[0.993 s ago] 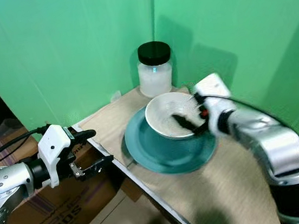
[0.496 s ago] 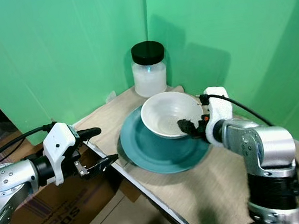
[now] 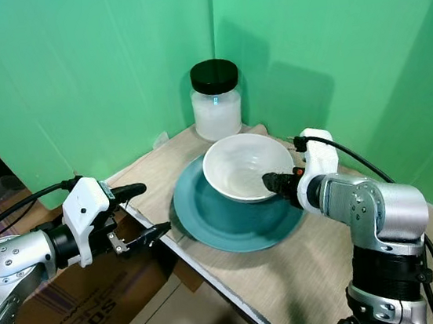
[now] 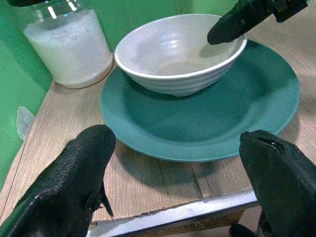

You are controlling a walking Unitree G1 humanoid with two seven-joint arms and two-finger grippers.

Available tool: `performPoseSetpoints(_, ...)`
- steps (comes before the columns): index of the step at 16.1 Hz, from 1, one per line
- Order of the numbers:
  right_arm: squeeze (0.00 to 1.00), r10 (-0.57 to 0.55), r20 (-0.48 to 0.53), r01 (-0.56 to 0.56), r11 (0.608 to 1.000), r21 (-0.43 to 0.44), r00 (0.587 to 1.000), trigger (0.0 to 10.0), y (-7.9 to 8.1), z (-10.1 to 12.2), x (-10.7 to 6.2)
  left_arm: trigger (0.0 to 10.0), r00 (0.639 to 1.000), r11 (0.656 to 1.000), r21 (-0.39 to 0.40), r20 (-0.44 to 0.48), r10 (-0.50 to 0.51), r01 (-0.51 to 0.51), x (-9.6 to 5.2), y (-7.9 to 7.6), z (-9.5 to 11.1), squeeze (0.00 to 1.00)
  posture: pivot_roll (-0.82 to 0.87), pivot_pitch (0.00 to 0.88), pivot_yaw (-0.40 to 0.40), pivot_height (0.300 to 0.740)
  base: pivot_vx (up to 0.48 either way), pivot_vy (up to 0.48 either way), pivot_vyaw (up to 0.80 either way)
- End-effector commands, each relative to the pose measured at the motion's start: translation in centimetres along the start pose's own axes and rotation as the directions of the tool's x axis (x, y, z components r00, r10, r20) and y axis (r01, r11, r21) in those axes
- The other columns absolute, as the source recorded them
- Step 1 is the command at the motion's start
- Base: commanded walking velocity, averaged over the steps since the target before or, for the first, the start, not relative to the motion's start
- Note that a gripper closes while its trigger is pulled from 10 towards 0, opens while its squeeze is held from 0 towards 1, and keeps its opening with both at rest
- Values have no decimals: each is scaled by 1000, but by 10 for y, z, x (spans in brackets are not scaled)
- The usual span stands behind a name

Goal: Setting the table

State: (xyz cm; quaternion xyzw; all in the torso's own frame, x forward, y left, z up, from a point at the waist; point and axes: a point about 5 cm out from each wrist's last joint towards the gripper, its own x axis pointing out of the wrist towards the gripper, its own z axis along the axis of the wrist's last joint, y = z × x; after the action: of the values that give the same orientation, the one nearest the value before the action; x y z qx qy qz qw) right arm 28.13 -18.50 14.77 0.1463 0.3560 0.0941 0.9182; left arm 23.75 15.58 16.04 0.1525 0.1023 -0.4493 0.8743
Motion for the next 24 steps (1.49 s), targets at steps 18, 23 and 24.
performPoseSetpoints(18,0,-23,175,-14,978,209,984,0,-21,17,-10,10000,988,940,-317,47,149,-127,25,59,-38,1000,58,0,24,740,0,0,0)
performPoseSetpoints(23,0,-127,277,43,955,292,952,0,-58,32,-35,10000,982,785,-620,139,126,-13,44,79,-51,1000,23,0,49,740,0,0,0)
performPoseSetpoints(24,0,-144,278,58,954,295,950,0,-62,31,-37,10000,983,756,-654,160,87,40,51,78,-49,1000,19,0,51,740,0,0,0)
